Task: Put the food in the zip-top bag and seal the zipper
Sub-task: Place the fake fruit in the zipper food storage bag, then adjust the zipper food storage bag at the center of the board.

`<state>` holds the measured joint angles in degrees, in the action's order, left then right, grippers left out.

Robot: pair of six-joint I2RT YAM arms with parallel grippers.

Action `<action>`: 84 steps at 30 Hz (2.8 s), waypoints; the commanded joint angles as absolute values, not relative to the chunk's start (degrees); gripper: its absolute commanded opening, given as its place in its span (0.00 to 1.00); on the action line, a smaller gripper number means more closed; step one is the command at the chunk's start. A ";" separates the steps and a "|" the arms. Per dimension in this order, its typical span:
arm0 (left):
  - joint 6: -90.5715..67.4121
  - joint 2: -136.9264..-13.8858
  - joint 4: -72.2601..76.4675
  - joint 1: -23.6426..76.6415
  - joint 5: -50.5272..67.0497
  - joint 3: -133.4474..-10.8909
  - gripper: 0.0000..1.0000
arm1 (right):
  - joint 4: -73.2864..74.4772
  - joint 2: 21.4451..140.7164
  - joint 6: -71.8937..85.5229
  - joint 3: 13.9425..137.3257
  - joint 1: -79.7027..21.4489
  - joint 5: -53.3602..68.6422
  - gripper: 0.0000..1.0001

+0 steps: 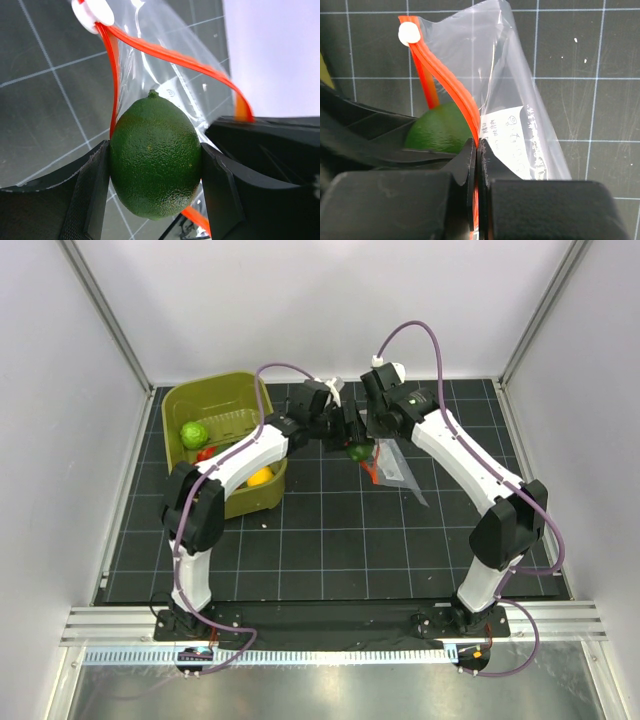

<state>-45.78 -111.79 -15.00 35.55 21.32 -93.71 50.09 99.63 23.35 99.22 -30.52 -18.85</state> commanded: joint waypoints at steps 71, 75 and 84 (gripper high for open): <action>-36.56 -118.21 -51.84 33.57 13.29 -129.09 0.00 | 47.37 92.72 21.02 98.77 -21.80 -14.40 0.01; -35.60 -120.23 -57.91 33.57 10.38 -136.66 0.00 | 49.13 92.11 16.44 101.60 -21.71 -25.54 0.01; -40.87 -118.74 -45.09 33.75 21.80 -124.54 0.03 | 49.22 92.46 14.33 104.24 -24.87 -26.45 0.01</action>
<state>-39.70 -119.17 -48.51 33.54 17.17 -124.64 49.32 93.38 16.45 101.65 -23.05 -23.24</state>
